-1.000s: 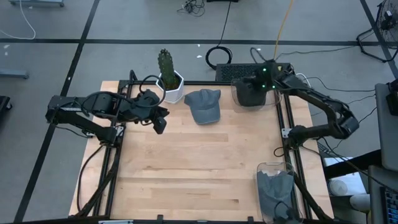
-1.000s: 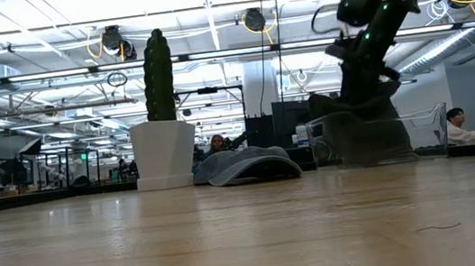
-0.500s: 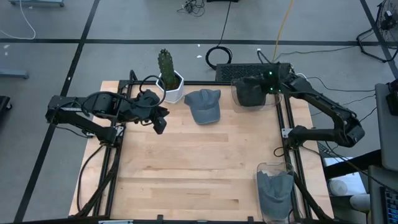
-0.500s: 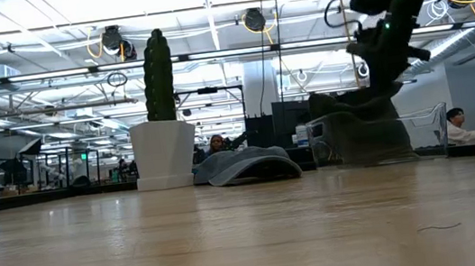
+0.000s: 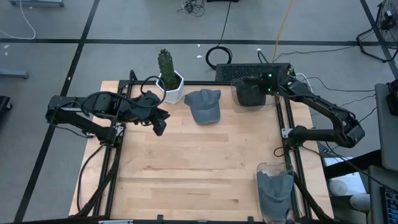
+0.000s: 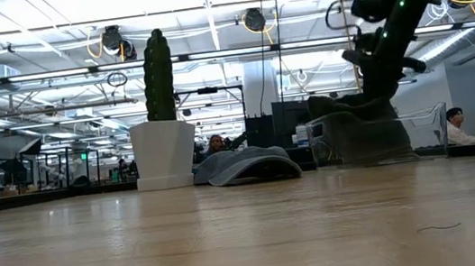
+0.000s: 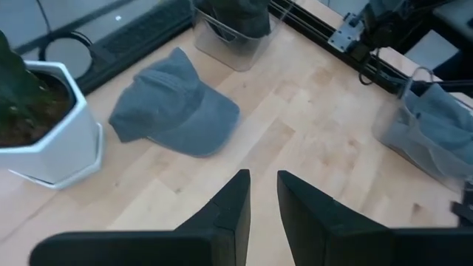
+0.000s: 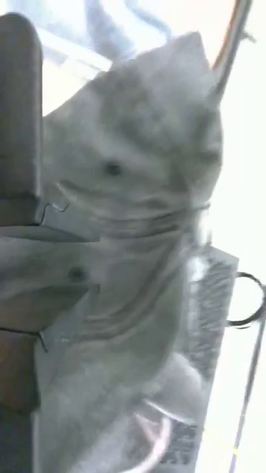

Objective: Pick & Place hat
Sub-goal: Put the black cap into the top transparent bin, then adjust the top transparent bin on the table

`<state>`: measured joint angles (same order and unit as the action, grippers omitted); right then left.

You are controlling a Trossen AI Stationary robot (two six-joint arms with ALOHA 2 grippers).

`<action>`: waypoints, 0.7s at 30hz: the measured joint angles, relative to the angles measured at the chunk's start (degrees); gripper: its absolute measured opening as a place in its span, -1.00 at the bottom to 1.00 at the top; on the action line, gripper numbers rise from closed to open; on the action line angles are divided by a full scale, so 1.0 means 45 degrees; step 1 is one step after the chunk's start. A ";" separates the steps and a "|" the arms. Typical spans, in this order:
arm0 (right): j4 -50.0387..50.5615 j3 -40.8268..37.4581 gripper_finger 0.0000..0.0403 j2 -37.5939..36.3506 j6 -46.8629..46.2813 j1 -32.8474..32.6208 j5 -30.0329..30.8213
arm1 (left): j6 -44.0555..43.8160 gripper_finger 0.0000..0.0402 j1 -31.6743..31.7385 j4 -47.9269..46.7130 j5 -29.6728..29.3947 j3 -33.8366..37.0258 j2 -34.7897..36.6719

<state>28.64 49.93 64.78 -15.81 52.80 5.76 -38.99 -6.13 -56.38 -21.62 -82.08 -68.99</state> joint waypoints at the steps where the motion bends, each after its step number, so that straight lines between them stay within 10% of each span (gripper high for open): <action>1: -0.0132 0.0000 -0.56 -0.0197 0.0000 -0.0005 0.0002 | -0.0058 -0.62 0.0000 -0.0001 0.0093 0.0000 0.0000; 21: 0.3544 0.0010 -0.91 -0.2232 -0.5065 -0.3673 -0.2045 | 0.0463 -0.62 0.0130 0.0023 -0.0870 0.0000 0.0000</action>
<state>44.59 49.98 54.74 -38.61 36.27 -3.45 -36.91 -5.55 -56.27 -25.54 -82.08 -68.99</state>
